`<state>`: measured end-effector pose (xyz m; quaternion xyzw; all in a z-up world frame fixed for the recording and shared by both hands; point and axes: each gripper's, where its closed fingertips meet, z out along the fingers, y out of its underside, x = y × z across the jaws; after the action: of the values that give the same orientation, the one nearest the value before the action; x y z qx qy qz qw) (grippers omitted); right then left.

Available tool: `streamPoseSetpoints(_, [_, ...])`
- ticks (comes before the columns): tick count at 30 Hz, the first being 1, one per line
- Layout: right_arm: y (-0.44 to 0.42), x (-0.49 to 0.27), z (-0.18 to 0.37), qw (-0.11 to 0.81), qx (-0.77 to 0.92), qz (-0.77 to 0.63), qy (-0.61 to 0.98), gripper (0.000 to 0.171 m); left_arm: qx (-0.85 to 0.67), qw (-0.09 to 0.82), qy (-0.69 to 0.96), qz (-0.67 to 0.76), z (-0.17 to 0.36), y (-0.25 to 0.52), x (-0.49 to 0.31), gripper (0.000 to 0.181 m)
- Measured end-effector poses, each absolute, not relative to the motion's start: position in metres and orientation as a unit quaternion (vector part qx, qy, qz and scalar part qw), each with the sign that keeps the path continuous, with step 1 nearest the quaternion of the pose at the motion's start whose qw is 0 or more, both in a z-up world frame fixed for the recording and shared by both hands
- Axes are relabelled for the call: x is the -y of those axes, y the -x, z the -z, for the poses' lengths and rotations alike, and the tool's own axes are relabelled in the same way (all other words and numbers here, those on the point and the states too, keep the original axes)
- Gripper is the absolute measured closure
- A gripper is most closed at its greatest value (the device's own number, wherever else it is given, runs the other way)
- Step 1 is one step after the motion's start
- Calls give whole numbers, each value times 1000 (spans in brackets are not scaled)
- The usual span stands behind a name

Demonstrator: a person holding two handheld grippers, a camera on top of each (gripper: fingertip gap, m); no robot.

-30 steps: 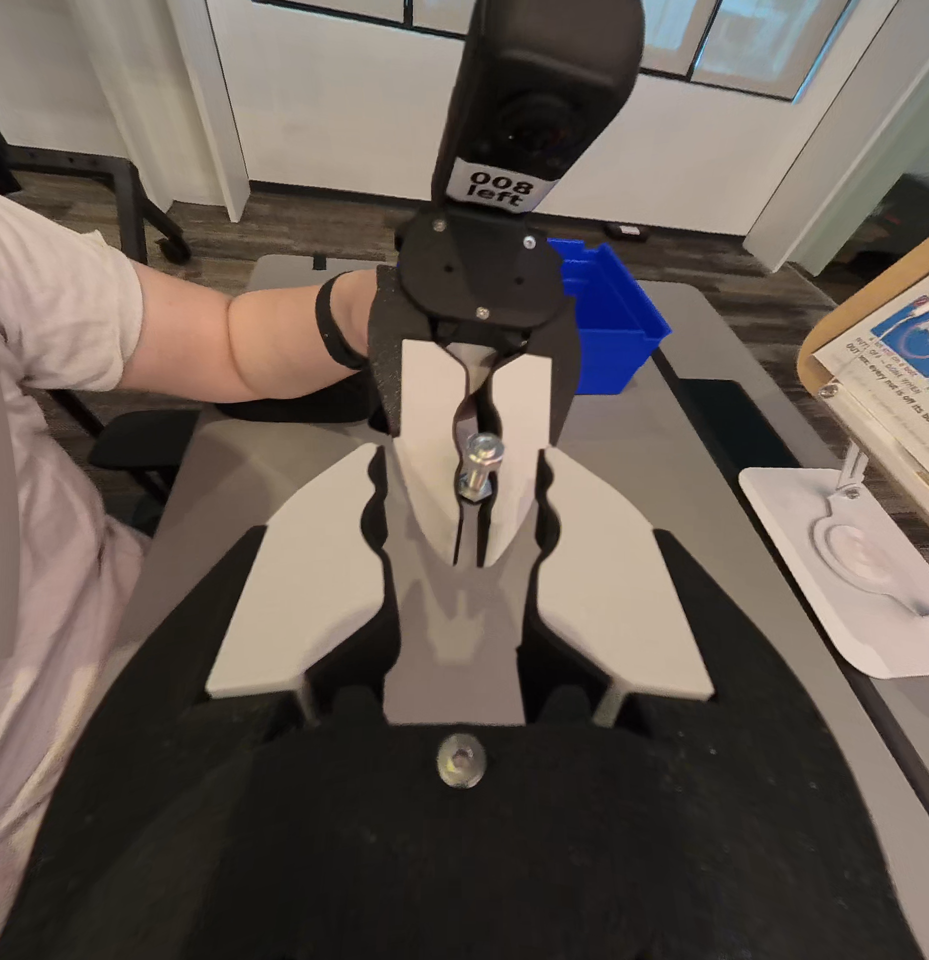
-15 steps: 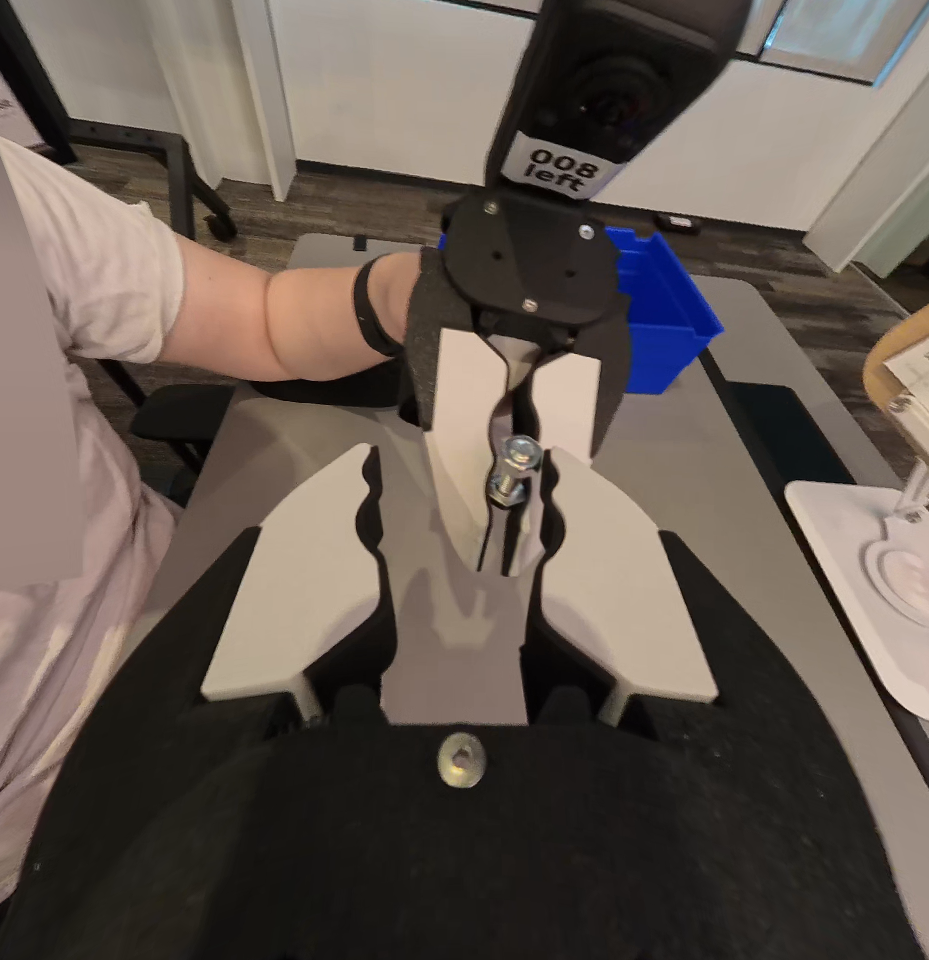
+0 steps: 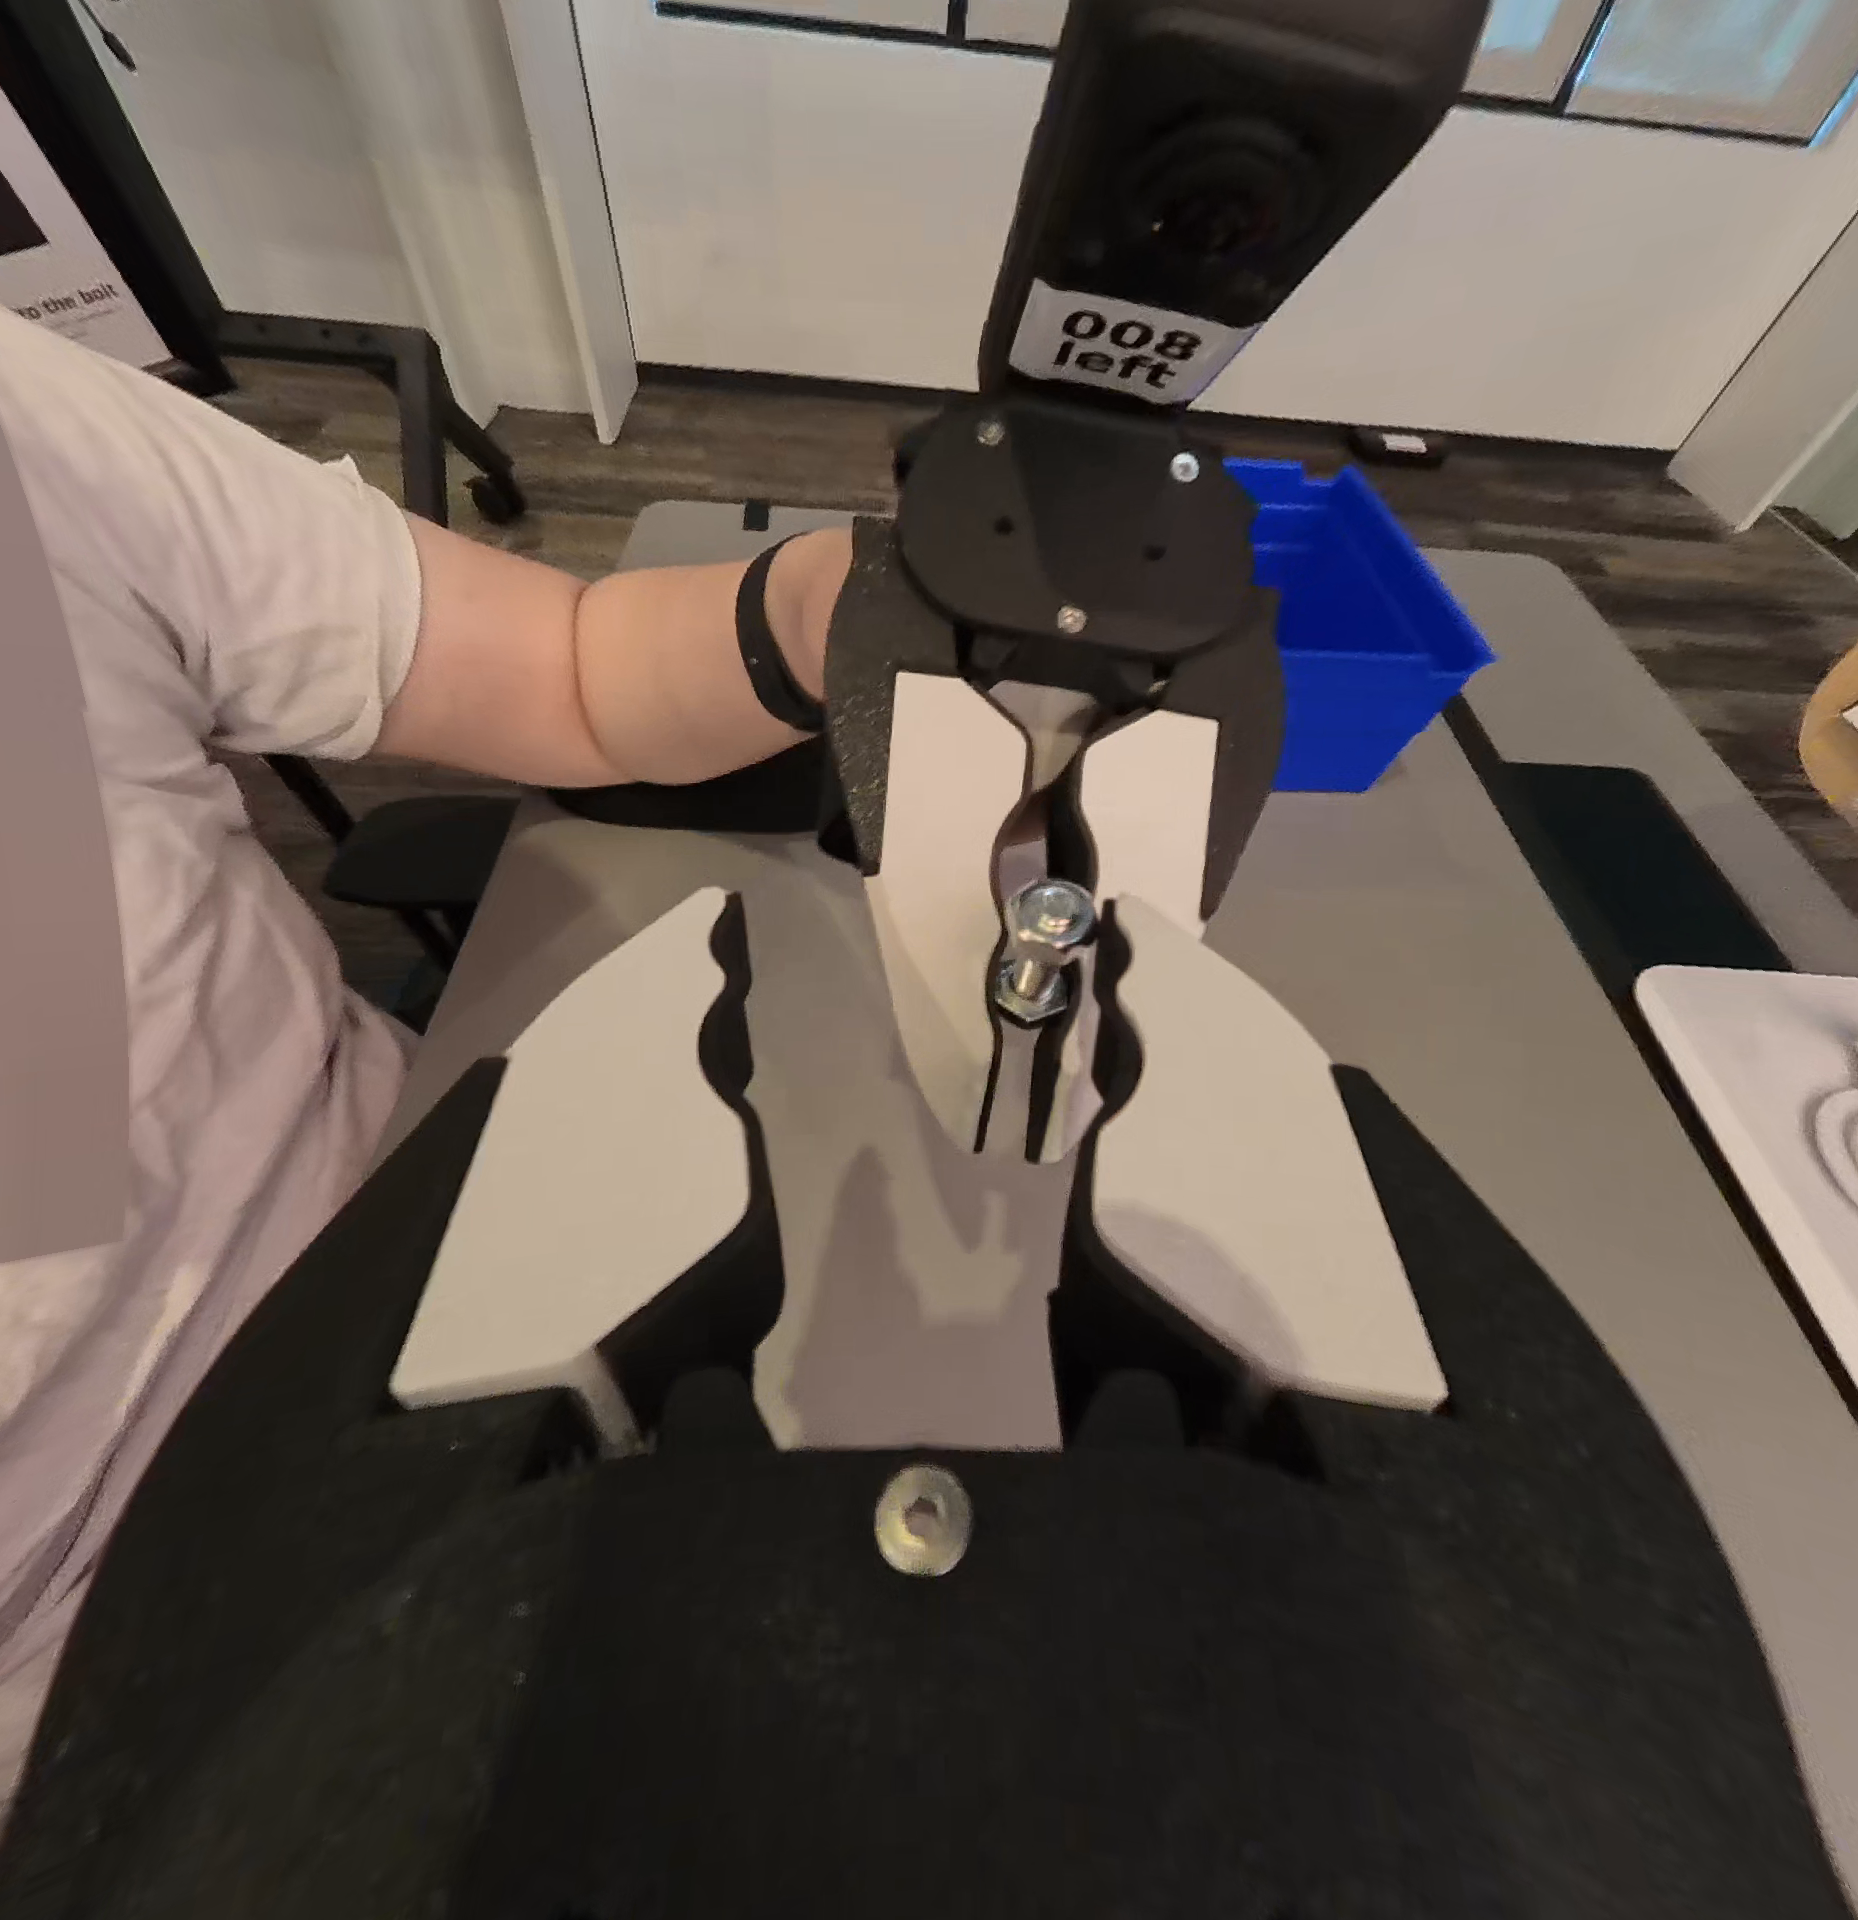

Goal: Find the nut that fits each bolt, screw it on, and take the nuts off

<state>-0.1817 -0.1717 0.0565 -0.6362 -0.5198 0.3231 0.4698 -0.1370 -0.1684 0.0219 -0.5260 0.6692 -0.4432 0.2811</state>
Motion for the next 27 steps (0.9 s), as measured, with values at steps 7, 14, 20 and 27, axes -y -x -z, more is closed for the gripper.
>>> streamPoseSetpoints(7, [169,168,-78,493,485,-370,620,119,-665,287,518,454,-29,138,171,172])
streamPoseSetpoints(14, [190,176,-76,506,500,-417,566,104,-653,306,498,480,-40,134,175,172])
streamPoseSetpoints(20, [183,173,-77,511,504,-399,571,100,-635,317,515,480,-43,137,162,172])
streamPoseSetpoints(27, [173,159,-88,541,458,-412,572,105,-630,309,518,489,-43,138,160,172])
